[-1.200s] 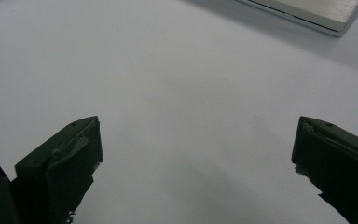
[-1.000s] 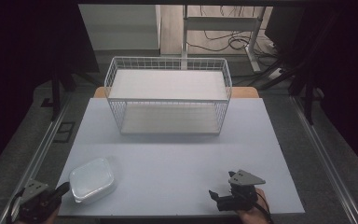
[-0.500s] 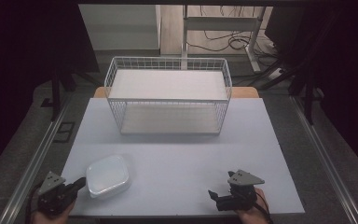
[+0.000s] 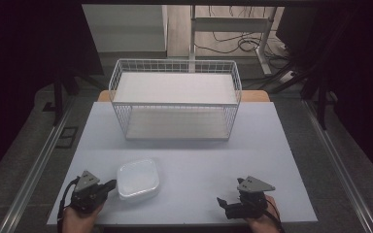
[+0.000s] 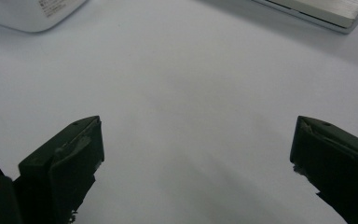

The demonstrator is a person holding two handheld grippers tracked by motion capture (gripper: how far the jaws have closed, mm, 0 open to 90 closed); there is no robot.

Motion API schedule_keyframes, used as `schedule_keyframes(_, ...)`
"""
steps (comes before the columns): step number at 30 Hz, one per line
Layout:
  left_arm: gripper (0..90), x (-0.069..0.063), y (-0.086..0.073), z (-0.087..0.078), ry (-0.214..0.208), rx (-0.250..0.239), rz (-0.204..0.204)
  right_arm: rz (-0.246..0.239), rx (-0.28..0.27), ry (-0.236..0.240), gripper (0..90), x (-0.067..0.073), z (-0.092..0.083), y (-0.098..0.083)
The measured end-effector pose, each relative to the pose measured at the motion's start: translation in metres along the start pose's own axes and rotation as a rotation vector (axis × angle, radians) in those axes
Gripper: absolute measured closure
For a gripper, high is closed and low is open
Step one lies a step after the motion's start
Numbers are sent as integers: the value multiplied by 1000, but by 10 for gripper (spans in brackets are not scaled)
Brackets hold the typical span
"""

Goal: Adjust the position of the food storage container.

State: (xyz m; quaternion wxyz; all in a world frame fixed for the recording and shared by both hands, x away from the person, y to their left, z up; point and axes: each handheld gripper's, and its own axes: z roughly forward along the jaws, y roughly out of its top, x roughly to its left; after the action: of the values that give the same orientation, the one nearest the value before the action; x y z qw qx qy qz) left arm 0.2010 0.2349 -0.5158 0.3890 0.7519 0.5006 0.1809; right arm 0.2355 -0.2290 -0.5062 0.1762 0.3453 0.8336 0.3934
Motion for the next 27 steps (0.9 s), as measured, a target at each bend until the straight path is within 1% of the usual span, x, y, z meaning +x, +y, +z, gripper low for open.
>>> schedule_keyframes(5, 899, -10, 10, 13, -27, -1, 28, 0, 3, 0, 27, 0, 0, 0)
schedule_keyframes(6, 899, -14, 15, 19, -39, 0, 40, -1, 4, 0, 27, 0, 0, 0)
schedule_keyframes(7, 899, -14, 15, 19, -39, 0, 40, -1, 4, 0, 27, 0, 0, 0)
schedule_keyframes(11, 899, -23, 25, 31, -68, -1, 59, -1, 6, 0, 27, -1, 0, 0)
schedule_keyframes(14, 899, -32, 34, 41, -98, -12, 72, 2, 7, 1, 27, -1, 0, 0)
schedule_keyframes(15, 899, -32, 34, 41, -98, -12, 72, 2, 7, 1, 27, -1, 0, 0)
schedule_keyframes(16, 899, -37, 39, 45, -113, -20, 78, 1, 8, -1, 28, -1, 0, 0)
schedule_keyframes(17, 899, -37, 39, 45, -113, -20, 78, 1, 8, -1, 28, -1, 0, 0)
schedule_keyframes(18, 899, -40, 42, 49, -124, -24, 85, 3, 8, 1, 28, -1, 0, 0)
schedule_keyframes(19, 899, -40, 42, 49, -124, -24, 85, 3, 8, 1, 28, -1, 0, 0)
schedule_keyframes(20, 899, -44, 45, 53, -138, -27, 88, 1, 10, 0, 29, -1, 0, 0)
schedule_keyframes(21, 899, -44, 45, 53, -138, -27, 88, 1, 10, 0, 29, -1, 0, 0)
schedule_keyframes(22, 899, -48, 48, 56, -153, -28, 90, 1, 11, 0, 29, -1, 0, 0)
schedule_keyframes(23, 899, -48, 48, 56, -153, -28, 90, 1, 11, 0, 29, -1, 0, 0)
schedule_keyframes(24, 899, -54, 50, 60, -169, -28, 101, 0, 12, -1, 29, -1, 0, 0)
schedule_keyframes(25, 899, -54, 50, 60, -169, -28, 101, 0, 12, -1, 29, -1, 0, 0)
schedule_keyframes(26, 899, -58, 51, 61, -171, -28, 113, 0, 12, -1, 29, -1, 0, 0)
schedule_keyframes(27, 899, -58, 51, 61, -171, -28, 113, 0, 12, -1, 29, -1, 0, 0)
